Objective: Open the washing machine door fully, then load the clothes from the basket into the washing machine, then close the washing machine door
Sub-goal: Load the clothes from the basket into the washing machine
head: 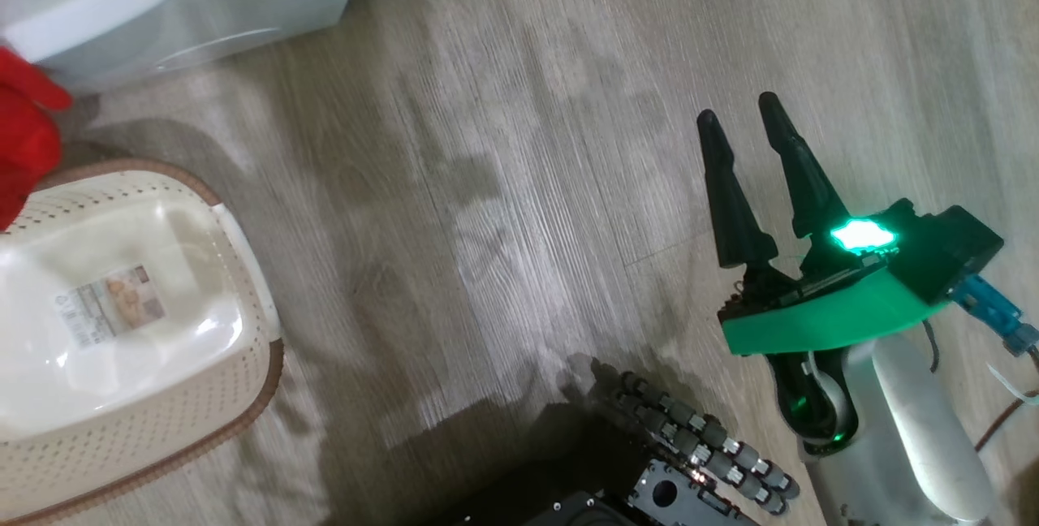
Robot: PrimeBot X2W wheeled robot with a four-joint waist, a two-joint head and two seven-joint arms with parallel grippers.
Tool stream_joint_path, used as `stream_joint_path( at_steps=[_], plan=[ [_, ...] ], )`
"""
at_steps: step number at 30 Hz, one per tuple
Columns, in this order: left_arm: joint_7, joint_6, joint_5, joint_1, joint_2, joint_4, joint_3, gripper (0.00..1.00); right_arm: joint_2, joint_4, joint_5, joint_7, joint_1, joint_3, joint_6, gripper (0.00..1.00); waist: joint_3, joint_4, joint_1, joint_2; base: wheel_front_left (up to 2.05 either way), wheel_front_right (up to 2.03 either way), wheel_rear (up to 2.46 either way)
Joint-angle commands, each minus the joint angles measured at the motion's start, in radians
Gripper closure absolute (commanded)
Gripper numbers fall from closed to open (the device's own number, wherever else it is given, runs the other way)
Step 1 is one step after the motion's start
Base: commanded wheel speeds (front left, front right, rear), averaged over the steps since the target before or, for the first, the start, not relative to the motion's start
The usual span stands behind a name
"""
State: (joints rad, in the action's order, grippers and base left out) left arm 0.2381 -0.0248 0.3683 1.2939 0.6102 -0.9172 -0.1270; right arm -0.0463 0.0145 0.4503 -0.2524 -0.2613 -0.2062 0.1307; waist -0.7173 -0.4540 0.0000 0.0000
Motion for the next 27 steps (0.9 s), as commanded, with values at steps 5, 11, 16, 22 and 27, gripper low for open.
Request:
stream_joint_path(
  at_steps=[5, 11, 16, 22, 27],
  plan=[
    [-0.004, 0.002, 0.012, -0.045, 0.018, 0.003, 0.009, 0.0, -0.004, -0.02, -0.003, -0.009, 0.014, -0.002, 0.0, 0.0, 0.027, 0.02, 0.0, 0.0, 0.0, 0.0, 0.0],
    [-0.003, 0.014, 0.004, -0.087, -0.009, 0.018, -0.014, 0.0, -0.004, -0.015, -0.016, -0.009, 0.019, 0.009, 0.0, 0.0, 0.072, 0.039, 0.0, 0.0, 0.0, 0.0, 0.0],
    [-0.007, 0.036, 0.019, -0.159, -0.046, 0.041, -0.017, 0.0, -0.004, -0.009, -0.028, -0.009, 0.031, 0.031, 0.0, 0.0, 0.12, 0.067, 0.0, 0.0, 0.0, 0.0, 0.0],
    [0.015, 0.069, 0.038, -0.284, -0.095, 0.152, -0.001, 0.0, -0.004, -0.004, -0.053, -0.009, 0.046, 0.057, 0.0, 0.0, 0.17, 0.11, 0.0, 0.0, 0.0, 0.0, 0.0],
    [0.023, 0.112, 0.048, -0.453, -0.143, 0.373, 0.037, 0.0, -0.004, 0.001, -0.085, -0.009, 0.056, 0.076, 0.0, 0.0, 0.211, 0.161, 0.0, 0.0, 0.0, 0.0, 0.0]
  ],
)
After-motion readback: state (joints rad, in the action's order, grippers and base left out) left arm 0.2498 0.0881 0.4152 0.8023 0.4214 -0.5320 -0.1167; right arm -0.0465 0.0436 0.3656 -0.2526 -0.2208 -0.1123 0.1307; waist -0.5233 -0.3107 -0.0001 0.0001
